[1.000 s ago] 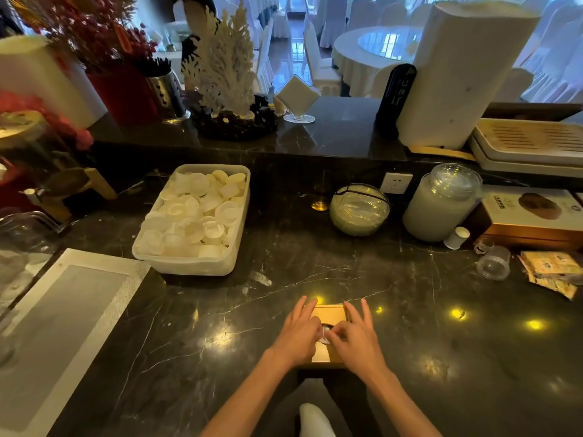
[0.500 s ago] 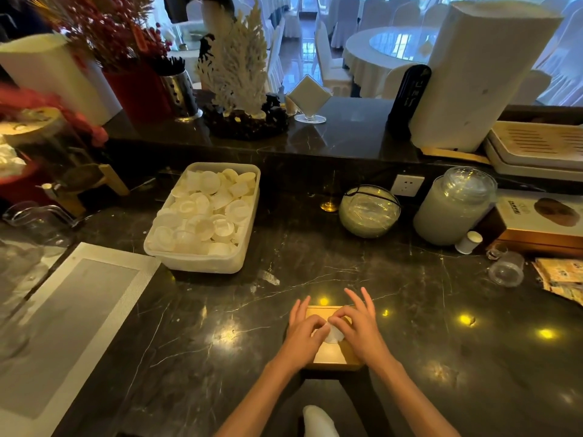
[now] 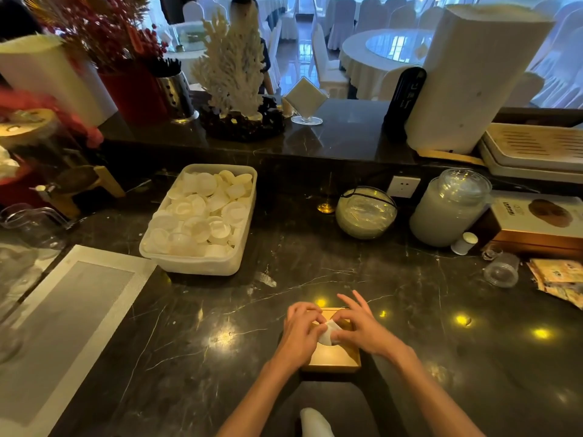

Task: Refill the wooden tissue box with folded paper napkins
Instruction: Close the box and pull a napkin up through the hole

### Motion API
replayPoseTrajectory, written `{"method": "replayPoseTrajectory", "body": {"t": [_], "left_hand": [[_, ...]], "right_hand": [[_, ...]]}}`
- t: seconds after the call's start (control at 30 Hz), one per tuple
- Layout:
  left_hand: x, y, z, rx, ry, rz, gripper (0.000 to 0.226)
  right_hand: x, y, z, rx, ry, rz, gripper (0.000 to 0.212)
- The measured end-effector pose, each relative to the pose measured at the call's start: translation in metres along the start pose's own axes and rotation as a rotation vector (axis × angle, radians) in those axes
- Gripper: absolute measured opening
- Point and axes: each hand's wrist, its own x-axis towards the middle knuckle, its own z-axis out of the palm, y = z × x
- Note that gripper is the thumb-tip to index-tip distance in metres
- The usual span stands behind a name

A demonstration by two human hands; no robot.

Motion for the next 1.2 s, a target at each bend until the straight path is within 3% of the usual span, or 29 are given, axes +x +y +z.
{"method": "replayPoseTrajectory", "body": {"t": [0.37,0.47,0.6,0.83,1.2], "left_hand": [[-0.004,0.002,-0.008,0.153,-0.014,0.012,0.013],[-0.003,0.001,-0.009,0.15,-0.079,-0.006,0.013],[-0.002,-0.001,-0.012,0.149,-0.109,-0.034,0.011],[-0.004,0.009,-0.011,0.148,-0.115,-0.029,0.012],[-0.005,0.015,-0.01,0.191,-0.051,-0.01,0.005]], "right_hand": [[-0.006,-0.004,-0.003,-0.047,0.15,-0.063,0.001],[-0.009,-0.001,-0.002,-0.021,0.145,-0.087,0.009],[-0.007,0.0,-0.003,-0.131,0.01,-0.087,0.029],[-0.003,-0.007,-0.007,-0.147,-0.014,-0.042,0.018],[-0.009,-0.007,-0.009,-0.155,0.081,-0.078,0.011]]}}
